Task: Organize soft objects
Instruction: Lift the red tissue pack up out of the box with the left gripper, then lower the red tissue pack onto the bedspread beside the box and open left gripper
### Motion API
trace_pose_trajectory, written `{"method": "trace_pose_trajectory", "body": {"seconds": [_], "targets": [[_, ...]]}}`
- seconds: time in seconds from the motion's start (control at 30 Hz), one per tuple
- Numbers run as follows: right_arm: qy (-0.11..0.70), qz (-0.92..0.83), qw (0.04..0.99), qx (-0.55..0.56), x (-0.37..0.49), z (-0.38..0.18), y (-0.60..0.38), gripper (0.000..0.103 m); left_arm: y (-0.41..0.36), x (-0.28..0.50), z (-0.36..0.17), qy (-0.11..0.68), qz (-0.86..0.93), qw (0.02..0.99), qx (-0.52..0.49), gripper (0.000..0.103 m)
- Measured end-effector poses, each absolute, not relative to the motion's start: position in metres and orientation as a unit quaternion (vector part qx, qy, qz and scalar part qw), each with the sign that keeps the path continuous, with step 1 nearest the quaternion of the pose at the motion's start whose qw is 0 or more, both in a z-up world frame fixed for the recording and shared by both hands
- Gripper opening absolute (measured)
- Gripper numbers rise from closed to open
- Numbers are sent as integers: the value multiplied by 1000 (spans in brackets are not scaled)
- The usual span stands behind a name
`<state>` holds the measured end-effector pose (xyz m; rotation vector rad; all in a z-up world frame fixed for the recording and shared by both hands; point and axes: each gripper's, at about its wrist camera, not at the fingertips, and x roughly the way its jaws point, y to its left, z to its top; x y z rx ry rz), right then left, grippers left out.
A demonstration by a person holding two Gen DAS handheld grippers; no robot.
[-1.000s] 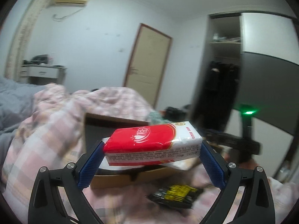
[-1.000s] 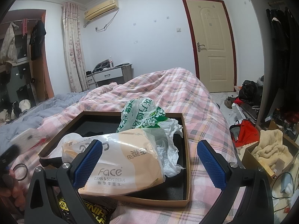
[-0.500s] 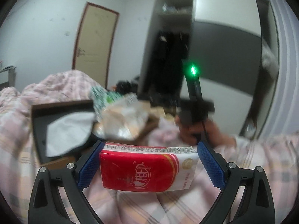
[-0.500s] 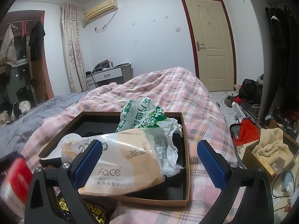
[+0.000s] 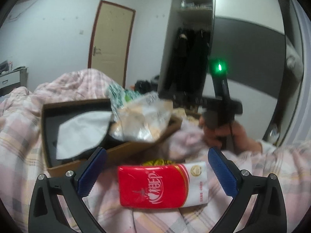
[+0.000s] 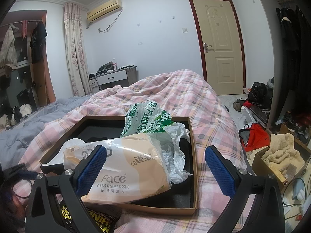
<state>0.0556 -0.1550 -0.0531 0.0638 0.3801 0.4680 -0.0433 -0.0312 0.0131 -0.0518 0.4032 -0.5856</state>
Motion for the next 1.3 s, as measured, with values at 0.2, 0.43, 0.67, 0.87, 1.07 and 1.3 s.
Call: {"method": "trace_pose_trajectory", "body": {"seconds": [0.2,0.43,0.67,0.87,1.07,1.3], "targets": [[187,230,954,31,56,-53,-154,101,-6,-43,23,160,-257,950,-78,103],[187,230,954,31,55,-53,-155,101,38,-69,37,38,-86,986,-139,103],[187,230,954,31,56,-53,-155,101,64,-93,37,-52,120,978,-161,103],[188,230,954,30,55,-54,-155,101,64,-62,22,29,182,969,-163,103],[188,231,954,30,55,-54,-155,101,60,-53,4,73,190,963,-174,103],[189,230,954,31,55,-55,-155,101,54,-47,4,81,127,973,-176,103]]}}
